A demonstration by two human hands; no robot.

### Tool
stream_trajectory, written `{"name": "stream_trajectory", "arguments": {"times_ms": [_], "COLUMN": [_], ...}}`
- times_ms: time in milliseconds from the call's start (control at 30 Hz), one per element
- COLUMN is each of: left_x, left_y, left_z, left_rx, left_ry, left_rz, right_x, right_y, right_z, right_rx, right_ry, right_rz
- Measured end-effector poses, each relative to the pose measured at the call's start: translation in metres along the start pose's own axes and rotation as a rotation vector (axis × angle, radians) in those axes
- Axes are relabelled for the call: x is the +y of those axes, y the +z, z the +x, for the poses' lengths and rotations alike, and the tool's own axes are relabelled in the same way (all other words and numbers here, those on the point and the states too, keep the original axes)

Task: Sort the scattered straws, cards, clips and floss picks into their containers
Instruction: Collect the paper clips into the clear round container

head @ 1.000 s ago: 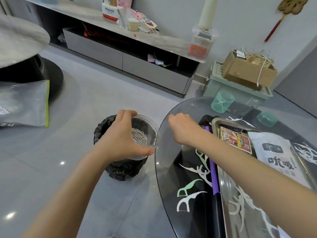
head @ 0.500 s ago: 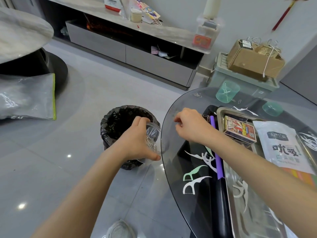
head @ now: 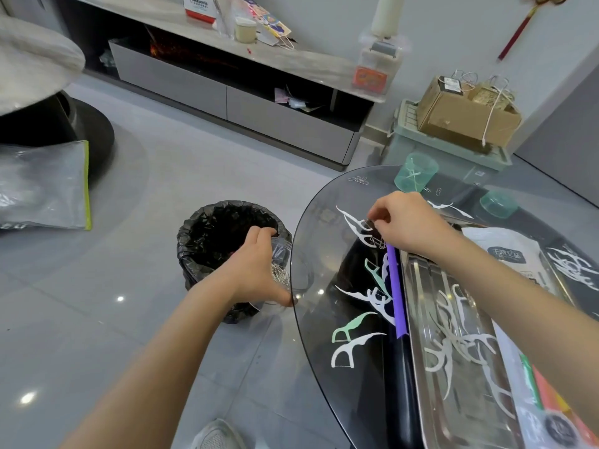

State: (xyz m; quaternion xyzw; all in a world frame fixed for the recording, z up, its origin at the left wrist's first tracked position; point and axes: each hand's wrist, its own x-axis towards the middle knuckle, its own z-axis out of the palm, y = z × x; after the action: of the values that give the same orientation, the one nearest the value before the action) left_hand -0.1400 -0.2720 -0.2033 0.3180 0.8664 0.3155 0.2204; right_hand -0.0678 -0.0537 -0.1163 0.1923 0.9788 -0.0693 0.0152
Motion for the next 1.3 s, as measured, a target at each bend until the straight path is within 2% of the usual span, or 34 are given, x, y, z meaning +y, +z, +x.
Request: {"name": "stream_trajectory", "arguments": {"times_ms": [100, 200, 433, 500, 567, 700, 933, 1033, 1167, 1300], "left_x": [-0.003, -0.009, -0.012, -0.012, -0.012, -0.011, -0.007, -0.005, -0.002, 0.002], "left_y": [-0.005, -0.009, -0.01, -0.01, -0.008, -0.005, -0.005, -0.006, -0.006, -0.006], "left_z": [0.0, -0.003, -0.008, -0.006, -0.005, -0.004, -0.005, -0.007, -0.009, -0.011], "left_rx": [-0.03, -0.052, -0.062, -0.067, -0.084, -0.122, -0.125, -0.128, -0.149, -0.159], "left_ry": [-0.018, -0.038, -0.047, -0.039, -0.029, -0.014, -0.007, -0.004, -0.005, 0.0], "left_rz": [0.04, 0.065, 0.049, 0.045, 0.039, 0.0, -0.002, 0.005, 0.037, 0.048], "right_x": [0.005, 0.002, -0.012, -0.012, -0.006, -0.001, -0.022, -0.013, -0.01, -0.015], "right_y": [-0.001, 0.005, 0.021, 0.016, 0.012, 0.018, 0.026, 0.015, 0.008, 0.016], "right_z": [0.001, 0.001, 0.004, 0.006, 0.013, 0.022, 0.024, 0.027, 0.012, 0.007], "right_rx": [-0.056, -0.099, -0.086, -0.019, 0.053, -0.064, -0.01, 0.068, -0.143, -0.226], "right_ry": [-0.057, -0.141, -0.186, -0.147, -0.086, -0.043, -0.118, -0.083, -0.13, -0.175], "right_rz": [-0.158, -0.187, 0.123, 0.199, 0.122, -0.116, 0.052, -0.118, -0.511, -0.612]}}
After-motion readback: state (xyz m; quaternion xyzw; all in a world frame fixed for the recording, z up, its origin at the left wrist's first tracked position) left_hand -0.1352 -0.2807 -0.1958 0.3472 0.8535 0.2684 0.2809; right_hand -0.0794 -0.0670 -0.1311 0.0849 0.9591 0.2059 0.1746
